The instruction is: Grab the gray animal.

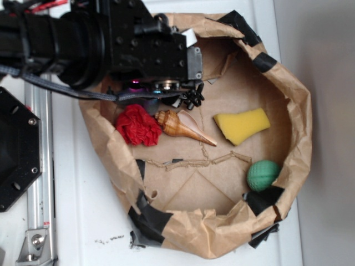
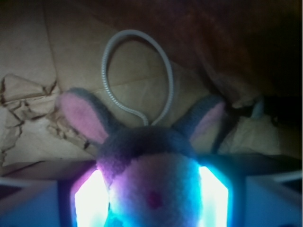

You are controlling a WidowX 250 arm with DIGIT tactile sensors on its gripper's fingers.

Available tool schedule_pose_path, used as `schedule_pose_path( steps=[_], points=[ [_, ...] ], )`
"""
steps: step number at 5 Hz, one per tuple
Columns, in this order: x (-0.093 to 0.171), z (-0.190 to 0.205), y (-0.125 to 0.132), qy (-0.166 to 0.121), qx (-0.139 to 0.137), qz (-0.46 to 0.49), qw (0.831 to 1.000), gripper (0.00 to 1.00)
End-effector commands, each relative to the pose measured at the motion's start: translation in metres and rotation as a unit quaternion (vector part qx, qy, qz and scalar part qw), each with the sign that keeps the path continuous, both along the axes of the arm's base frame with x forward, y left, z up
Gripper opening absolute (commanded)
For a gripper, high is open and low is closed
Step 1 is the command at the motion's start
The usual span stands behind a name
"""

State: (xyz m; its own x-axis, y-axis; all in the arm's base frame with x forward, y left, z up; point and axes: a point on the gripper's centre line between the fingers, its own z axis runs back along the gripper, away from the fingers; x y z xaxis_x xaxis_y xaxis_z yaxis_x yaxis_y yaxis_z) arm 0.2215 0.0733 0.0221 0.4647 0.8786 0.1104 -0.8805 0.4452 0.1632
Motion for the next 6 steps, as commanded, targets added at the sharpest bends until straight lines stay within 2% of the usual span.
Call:
schedule_pose_path(
  steps=[1,2,3,4,5,6],
  points=[
    [0.003,0.086,-0.017,-0.073,-0.030,-0.056,0.995,0.00],
    [0.005,0.133,-0.032,-0.118,-0.032,-0.115,0.986,0.00],
    [0.018,0.149,-0.041,-0.148,-0.003,-0.216,0.965,0.00],
    [0.013,0.158,-0.039,-0.153,0.023,-0.339,0.928,0.00],
    [0.017,0.158,-0.040,-0.138,0.028,-0.353,0.925,0.00],
    [0.023,0.154,-0.050,-0.150,-0.036,-0.365,0.918,0.00]
  ],
)
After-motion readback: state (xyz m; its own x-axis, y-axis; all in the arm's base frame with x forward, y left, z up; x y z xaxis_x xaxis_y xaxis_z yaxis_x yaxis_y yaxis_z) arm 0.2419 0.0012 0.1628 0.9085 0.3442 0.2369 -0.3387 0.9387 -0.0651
